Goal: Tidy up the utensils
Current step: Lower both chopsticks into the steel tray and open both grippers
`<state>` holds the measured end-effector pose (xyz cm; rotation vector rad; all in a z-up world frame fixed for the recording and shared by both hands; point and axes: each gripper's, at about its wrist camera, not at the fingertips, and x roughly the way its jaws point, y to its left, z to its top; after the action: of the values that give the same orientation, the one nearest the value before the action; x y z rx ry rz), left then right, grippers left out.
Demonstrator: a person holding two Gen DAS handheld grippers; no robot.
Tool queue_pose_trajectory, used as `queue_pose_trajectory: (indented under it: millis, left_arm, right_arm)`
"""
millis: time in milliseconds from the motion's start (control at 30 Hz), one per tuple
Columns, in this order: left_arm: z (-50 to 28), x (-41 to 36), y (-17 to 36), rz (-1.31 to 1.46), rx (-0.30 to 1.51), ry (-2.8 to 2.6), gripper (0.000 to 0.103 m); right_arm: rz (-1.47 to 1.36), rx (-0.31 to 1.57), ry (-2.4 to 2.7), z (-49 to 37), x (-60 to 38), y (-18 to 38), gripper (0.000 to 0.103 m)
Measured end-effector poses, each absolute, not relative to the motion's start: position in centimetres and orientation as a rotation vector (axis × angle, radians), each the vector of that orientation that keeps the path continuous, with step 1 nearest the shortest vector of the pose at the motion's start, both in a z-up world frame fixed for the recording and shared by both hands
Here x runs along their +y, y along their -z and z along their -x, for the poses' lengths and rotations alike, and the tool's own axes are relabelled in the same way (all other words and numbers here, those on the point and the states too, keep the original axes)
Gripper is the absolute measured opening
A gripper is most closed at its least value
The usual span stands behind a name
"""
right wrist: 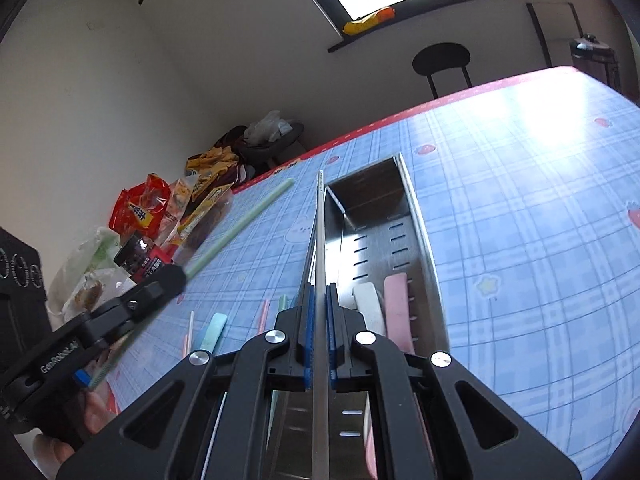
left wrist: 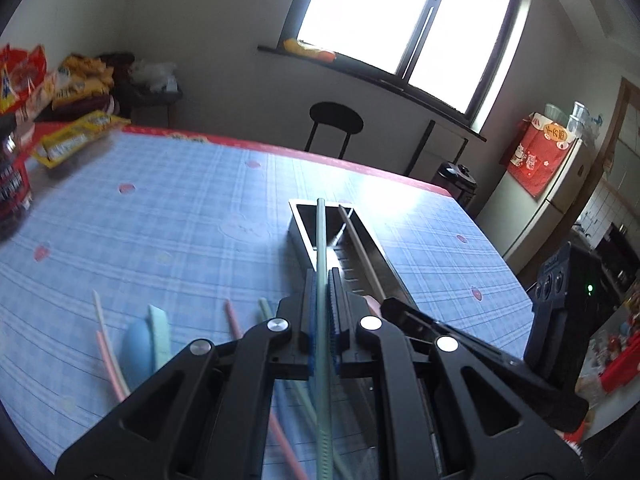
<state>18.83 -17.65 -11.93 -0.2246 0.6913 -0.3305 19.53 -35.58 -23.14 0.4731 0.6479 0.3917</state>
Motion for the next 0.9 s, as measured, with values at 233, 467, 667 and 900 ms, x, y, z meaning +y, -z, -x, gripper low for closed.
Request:
queue_pose_trajectory:
  millis: [233,467,667,900]
  left_arm:
    - [-20.6,-19.2,13.7,0.271,0.758,0.314,0.01]
    - [-21.1,-19.8,14.4,0.29,0.786,0.295,0.01]
    - [-21.4,-19.8,14.4,0.311,0.795,0.268,0.01]
    - [-22.2,-20.7,15.1,0.345,0.836,0.258,0.01]
  right_arm:
    - [-0.474,0.671,-0.368,-19.8,-35.7,23.7,0.006]
    - [-0.489,0.683,-0.35,-20.1,-36.1,24.1,0.006]
    - [-0.486,0.689,-0.343,-20.5,-36.0,24.2,0.006]
    - [-0.469,0.685,-0.328,-20.3,-36.1,23.6,0.009]
